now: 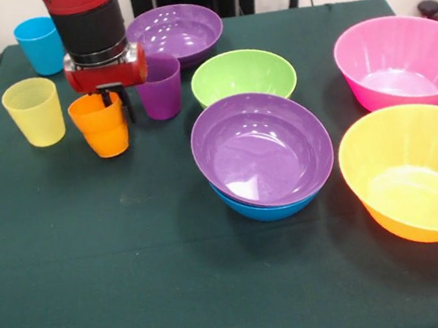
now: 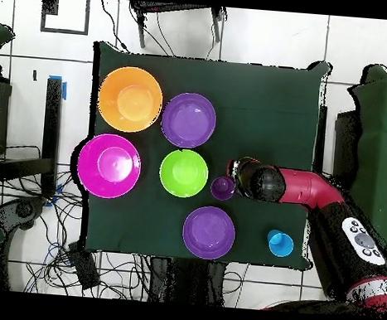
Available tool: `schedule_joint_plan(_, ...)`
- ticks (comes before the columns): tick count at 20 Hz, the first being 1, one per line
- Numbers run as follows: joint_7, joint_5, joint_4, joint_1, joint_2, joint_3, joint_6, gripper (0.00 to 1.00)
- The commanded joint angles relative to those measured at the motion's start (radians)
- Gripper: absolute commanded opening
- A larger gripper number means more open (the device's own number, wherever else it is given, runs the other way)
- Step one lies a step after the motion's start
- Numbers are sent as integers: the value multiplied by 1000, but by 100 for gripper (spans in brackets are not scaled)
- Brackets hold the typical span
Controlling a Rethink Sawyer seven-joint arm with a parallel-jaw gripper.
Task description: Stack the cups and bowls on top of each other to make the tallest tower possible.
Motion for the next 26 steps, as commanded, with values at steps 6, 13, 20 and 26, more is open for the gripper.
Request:
schedule_joint_plan(6,2,-23,-34,51,39,-9,10,0)
schedule_joint_plan(13,4,-33,-35,62,32,-15,3,0)
schedule_joint_plan(20,-4,11,12,84,-93,16,58,0)
schedule_joint_plan(26,-22,69,29,105,-192,34,143,0)
